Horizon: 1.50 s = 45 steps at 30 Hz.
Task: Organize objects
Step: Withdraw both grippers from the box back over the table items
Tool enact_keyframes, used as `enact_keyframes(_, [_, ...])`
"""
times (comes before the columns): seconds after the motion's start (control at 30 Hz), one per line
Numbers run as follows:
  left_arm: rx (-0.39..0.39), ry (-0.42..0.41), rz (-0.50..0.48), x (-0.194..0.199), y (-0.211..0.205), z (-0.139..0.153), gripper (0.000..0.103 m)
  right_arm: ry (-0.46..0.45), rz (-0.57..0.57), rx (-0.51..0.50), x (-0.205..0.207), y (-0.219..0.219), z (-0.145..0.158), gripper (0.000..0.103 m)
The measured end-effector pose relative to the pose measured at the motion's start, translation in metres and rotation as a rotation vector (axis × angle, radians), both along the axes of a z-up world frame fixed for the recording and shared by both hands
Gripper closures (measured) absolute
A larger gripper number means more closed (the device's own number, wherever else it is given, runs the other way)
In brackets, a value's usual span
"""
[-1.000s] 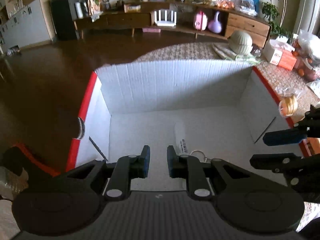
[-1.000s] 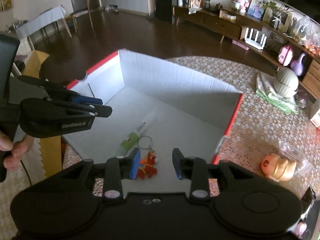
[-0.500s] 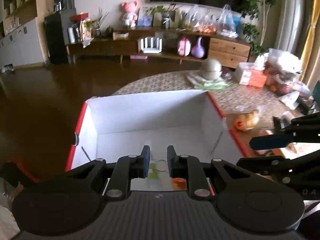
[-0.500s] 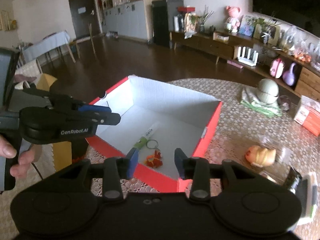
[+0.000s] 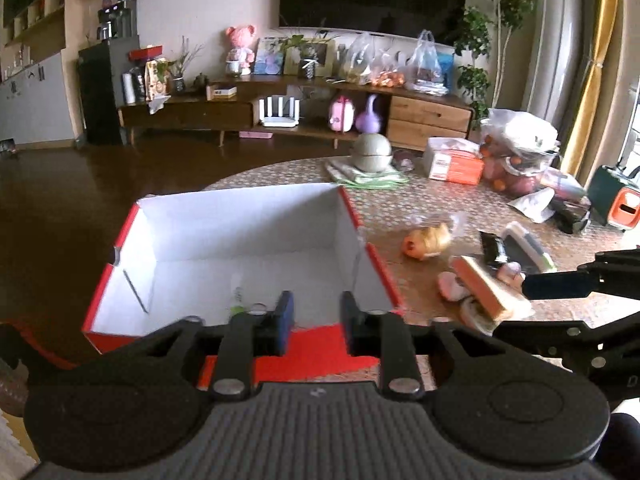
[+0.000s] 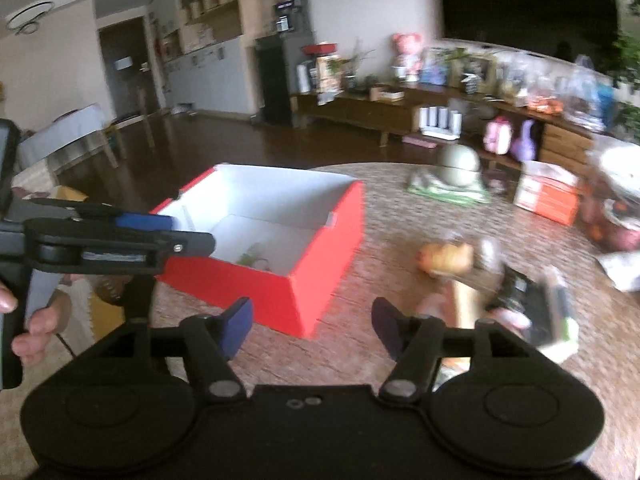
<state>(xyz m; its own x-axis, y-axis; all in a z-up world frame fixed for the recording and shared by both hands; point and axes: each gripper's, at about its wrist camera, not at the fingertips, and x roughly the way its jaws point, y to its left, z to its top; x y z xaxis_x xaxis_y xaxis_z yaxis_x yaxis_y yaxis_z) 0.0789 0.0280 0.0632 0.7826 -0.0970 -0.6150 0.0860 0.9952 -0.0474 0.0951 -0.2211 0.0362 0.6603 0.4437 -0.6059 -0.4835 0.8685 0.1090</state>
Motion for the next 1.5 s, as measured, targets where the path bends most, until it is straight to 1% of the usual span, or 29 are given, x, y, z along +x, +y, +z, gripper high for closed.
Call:
enact_keyframes(0.03, [-0.004, -0.007, 0.002, -0.004, -0.004, 0.000, 0.044, -0.002, -0.016, 0.001, -0.003, -0.008, -0.001, 0.029])
enact_keyframes(0.07, [-0.008, -0.021, 0.000, -0.008, -0.009, 0.000, 0.034, -0.005, -0.033, 0.001, -0.007, -0.015, -0.004, 0.022])
enact_keyframes(0.1, [-0.010, -0.036, 0.001, -0.012, -0.013, 0.000, 0.027, -0.008, -0.049, -0.001, -0.011, -0.024, -0.006, 0.018])
enact_keyframes(0.17, [-0.008, -0.044, 0.000, -0.016, -0.023, -0.001, 0.027, -0.012, -0.080, -0.003, -0.018, -0.039, -0.012, 0.015])
enact_keyframes(0.2, [-0.009, -0.042, -0.006, -0.018, -0.028, -0.003, 0.027, -0.013, -0.098, -0.002, -0.021, -0.048, -0.014, 0.010])
enact_keyframes(0.3, [-0.016, -0.044, -0.026, -0.023, -0.043, -0.008, 0.027, -0.024, -0.159, 0.018, -0.028, -0.070, -0.020, 0.001])
enact_keyframes(0.33, [-0.017, -0.045, -0.033, -0.024, -0.049, -0.009, 0.027, -0.029, -0.183, 0.020, -0.031, -0.076, -0.021, 0.001])
enact_keyframes(0.4, [-0.019, -0.049, -0.043, -0.027, -0.059, -0.012, 0.026, -0.033, -0.218, 0.020, -0.033, -0.089, -0.024, 0.000])
enact_keyframes(0.43, [-0.019, -0.053, -0.047, -0.028, -0.065, -0.014, 0.023, -0.031, -0.227, 0.020, -0.033, -0.094, -0.025, 0.000])
enact_keyframes(0.5, [-0.022, -0.058, -0.057, -0.031, -0.074, -0.017, 0.020, -0.030, -0.249, 0.021, -0.036, -0.109, -0.027, 0.000])
enact_keyframes(0.6, [-0.027, -0.059, -0.085, -0.032, -0.089, -0.021, 0.020, -0.030, -0.276, 0.007, -0.038, -0.122, -0.031, 0.000])
enact_keyframes(0.87, [-0.020, -0.013, -0.158, -0.025, -0.134, -0.045, 0.016, -0.034, -0.320, -0.035, -0.025, -0.147, -0.037, 0.001])
enact_keyframes(0.9, [-0.024, -0.005, -0.164, -0.023, -0.139, -0.048, 0.012, -0.030, -0.325, -0.036, -0.021, -0.151, -0.037, 0.001])
enact_keyframes(0.93, [-0.024, 0.002, -0.166, -0.022, -0.144, -0.051, 0.004, -0.029, -0.330, -0.042, -0.017, -0.153, -0.038, 0.001])
enact_keyframes(0.97, [-0.021, 0.006, -0.166, -0.020, -0.149, -0.054, 0.001, -0.030, -0.335, -0.051, -0.013, -0.155, -0.039, 0.001])
enact_keyframes(1.07, [-0.013, 0.008, -0.169, -0.014, -0.161, -0.061, 0.000, -0.037, -0.341, -0.077, 0.001, -0.161, -0.042, 0.001])
enact_keyframes(1.23, [-0.025, 0.027, -0.172, -0.003, -0.174, -0.077, 0.000, -0.028, -0.355, -0.097, 0.026, -0.169, -0.050, 0.001])
enact_keyframes(1.33, [0.002, 0.054, -0.163, 0.005, -0.183, -0.091, 0.000, -0.017, -0.358, -0.115, 0.043, -0.171, -0.057, 0.001])
enact_keyframes(1.4, [0.023, 0.080, -0.147, 0.010, -0.188, -0.100, 0.000, 0.000, -0.345, -0.116, 0.052, -0.169, -0.063, 0.004])
enact_keyframes(1.47, [0.017, 0.097, -0.137, 0.015, -0.189, -0.109, 0.000, 0.017, -0.321, -0.118, 0.059, -0.164, -0.070, 0.004])
enact_keyframes(1.5, [0.010, 0.109, -0.129, 0.018, -0.190, -0.114, 0.000, 0.023, -0.314, -0.126, 0.062, -0.161, -0.074, 0.006])
